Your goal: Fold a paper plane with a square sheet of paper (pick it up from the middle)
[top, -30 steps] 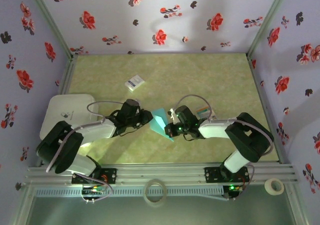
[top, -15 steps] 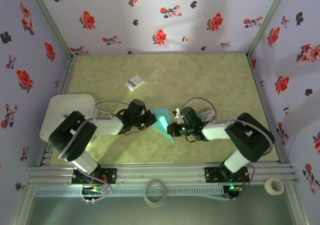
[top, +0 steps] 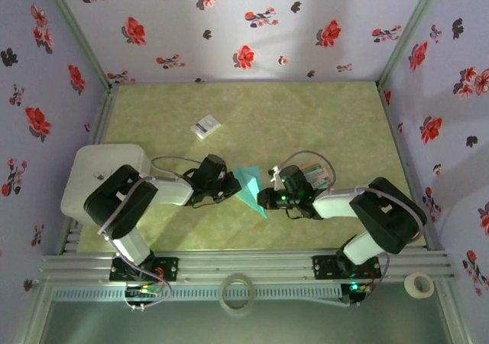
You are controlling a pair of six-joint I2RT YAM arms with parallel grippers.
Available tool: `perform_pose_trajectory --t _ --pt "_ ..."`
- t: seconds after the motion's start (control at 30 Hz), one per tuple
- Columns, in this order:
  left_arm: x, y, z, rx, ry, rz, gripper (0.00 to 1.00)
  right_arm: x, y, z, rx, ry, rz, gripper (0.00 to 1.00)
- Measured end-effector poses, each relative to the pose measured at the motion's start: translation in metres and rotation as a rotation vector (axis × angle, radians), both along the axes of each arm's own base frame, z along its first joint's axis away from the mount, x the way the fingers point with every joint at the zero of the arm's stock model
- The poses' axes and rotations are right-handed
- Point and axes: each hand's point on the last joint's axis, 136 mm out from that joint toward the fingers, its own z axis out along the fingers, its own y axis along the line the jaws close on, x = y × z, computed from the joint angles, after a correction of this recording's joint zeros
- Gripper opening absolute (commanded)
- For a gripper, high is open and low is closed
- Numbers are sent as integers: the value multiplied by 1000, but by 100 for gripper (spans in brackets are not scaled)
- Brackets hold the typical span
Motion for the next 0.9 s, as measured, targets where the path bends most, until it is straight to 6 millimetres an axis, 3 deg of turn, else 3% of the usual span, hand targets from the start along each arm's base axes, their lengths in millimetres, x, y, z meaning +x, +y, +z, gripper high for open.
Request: perform_pose_trajectory --t 0.9 --pt "-3 -1 -1 -1 0 -4 2 4 -8 -4 36 44 -71 8"
